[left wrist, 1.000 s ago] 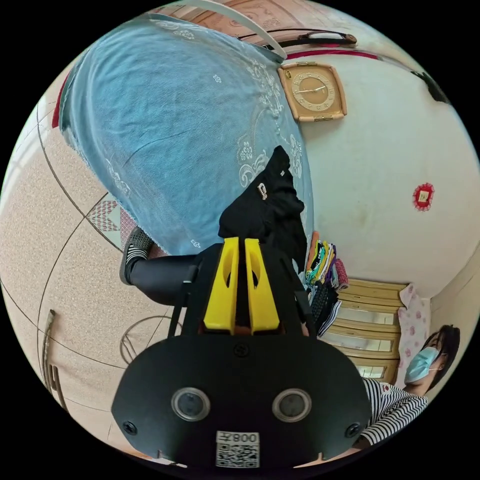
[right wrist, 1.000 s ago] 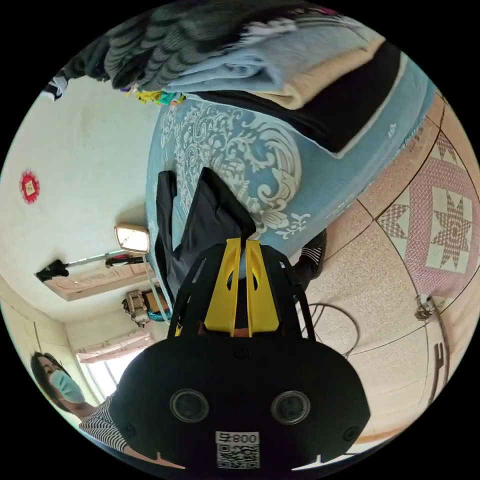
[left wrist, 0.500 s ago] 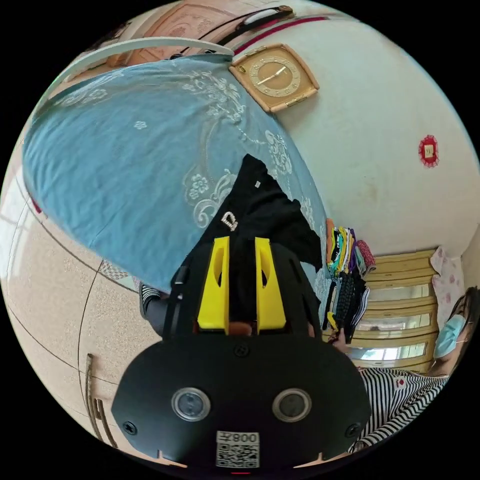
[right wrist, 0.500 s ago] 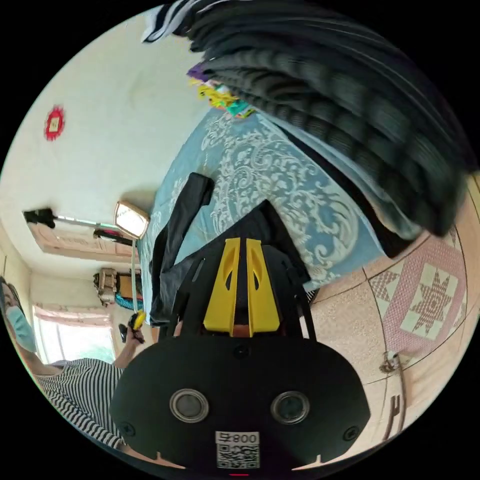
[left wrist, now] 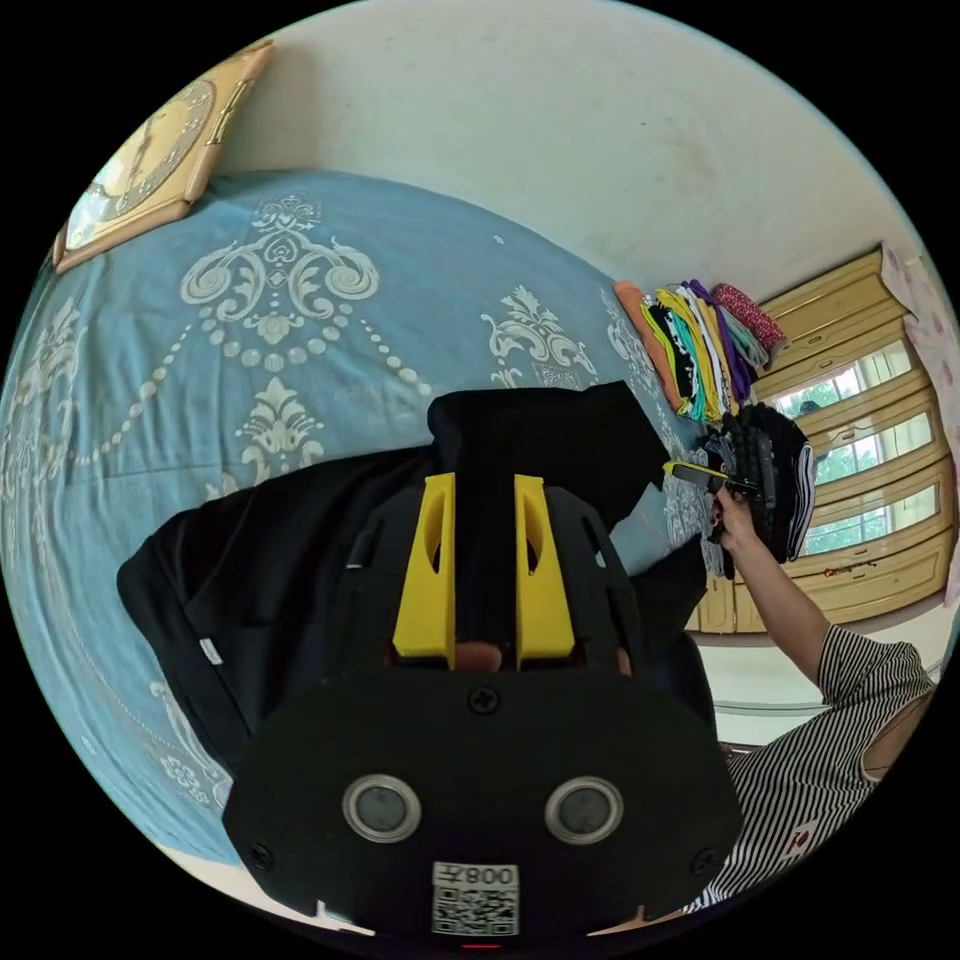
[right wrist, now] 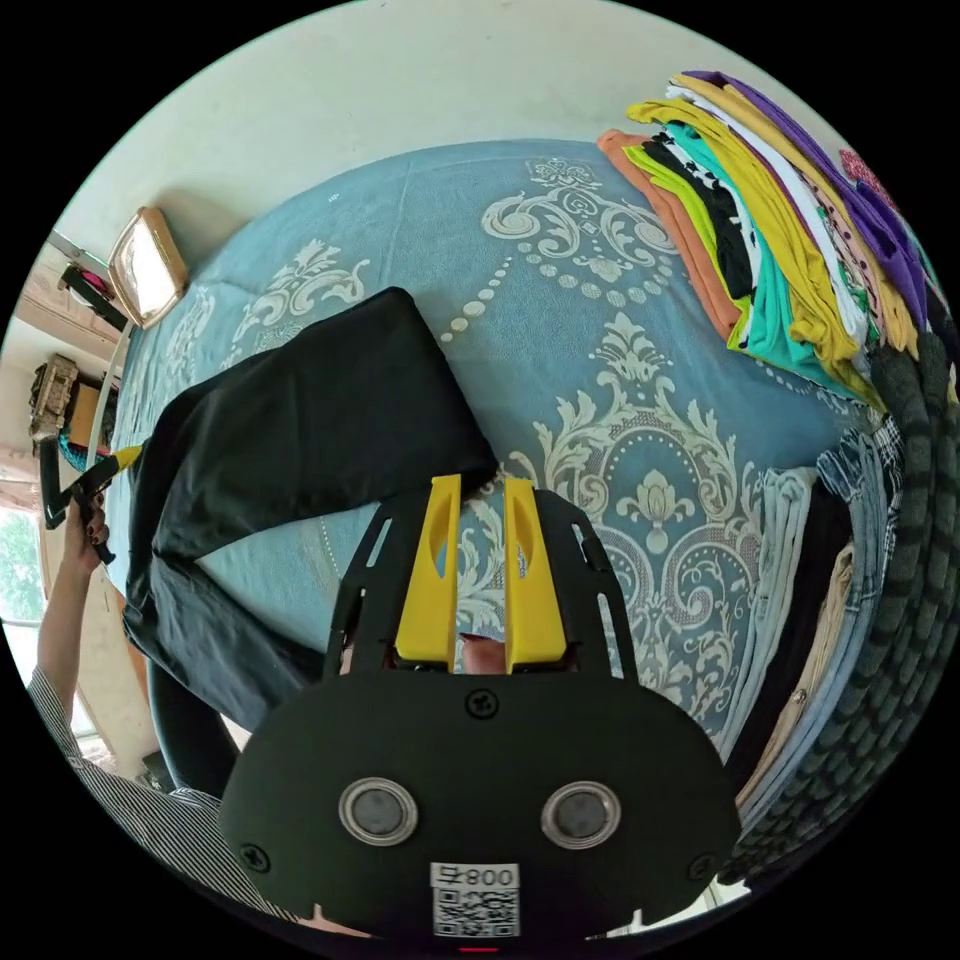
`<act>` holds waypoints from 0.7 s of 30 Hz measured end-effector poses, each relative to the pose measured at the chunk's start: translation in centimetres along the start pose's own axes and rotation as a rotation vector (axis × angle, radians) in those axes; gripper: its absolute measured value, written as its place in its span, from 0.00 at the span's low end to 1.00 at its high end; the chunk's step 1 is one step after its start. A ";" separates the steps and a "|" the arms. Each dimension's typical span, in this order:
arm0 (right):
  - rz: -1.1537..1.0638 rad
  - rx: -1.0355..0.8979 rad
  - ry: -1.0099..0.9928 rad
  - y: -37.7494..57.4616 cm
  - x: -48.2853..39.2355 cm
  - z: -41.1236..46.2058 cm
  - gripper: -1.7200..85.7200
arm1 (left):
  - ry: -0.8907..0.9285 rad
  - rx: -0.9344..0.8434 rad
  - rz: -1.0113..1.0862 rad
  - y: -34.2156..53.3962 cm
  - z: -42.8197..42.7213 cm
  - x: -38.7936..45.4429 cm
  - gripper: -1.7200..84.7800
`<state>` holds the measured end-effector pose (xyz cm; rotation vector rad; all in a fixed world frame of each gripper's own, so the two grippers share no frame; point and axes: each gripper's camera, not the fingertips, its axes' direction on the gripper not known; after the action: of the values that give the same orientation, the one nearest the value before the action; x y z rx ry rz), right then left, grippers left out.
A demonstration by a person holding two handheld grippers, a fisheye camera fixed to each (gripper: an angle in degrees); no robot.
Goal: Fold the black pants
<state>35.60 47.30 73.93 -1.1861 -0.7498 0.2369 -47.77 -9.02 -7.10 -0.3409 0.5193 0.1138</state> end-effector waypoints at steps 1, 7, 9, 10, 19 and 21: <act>-0.005 -0.003 0.007 -0.7 -0.8 0.1 0.10 | 0.015 0.000 -0.003 -0.6 0.5 0.3 0.12; -0.077 0.024 0.016 -2.3 -4.5 -2.0 0.04 | 0.062 -0.038 0.010 -4.5 4.6 4.7 0.11; -0.125 0.096 0.020 -2.9 -5.9 -4.5 0.03 | 0.108 -0.005 0.028 -5.9 4.9 6.7 0.10; -0.181 0.161 0.008 -3.3 -7.1 -6.9 0.03 | 0.119 0.007 0.036 -6.3 4.9 7.2 0.10; -0.635 0.296 -0.046 -0.6 -23.3 -11.0 0.02 | 0.203 0.038 0.204 -10.7 6.3 16.5 0.11; -0.603 0.214 -0.108 -0.5 -24.8 -8.5 0.02 | 0.196 0.015 0.272 -12.3 7.6 19.4 0.11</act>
<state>22.60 27.37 62.94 -0.7073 -1.1117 -0.1215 -25.09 -17.51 -7.11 -0.2666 0.7592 0.3422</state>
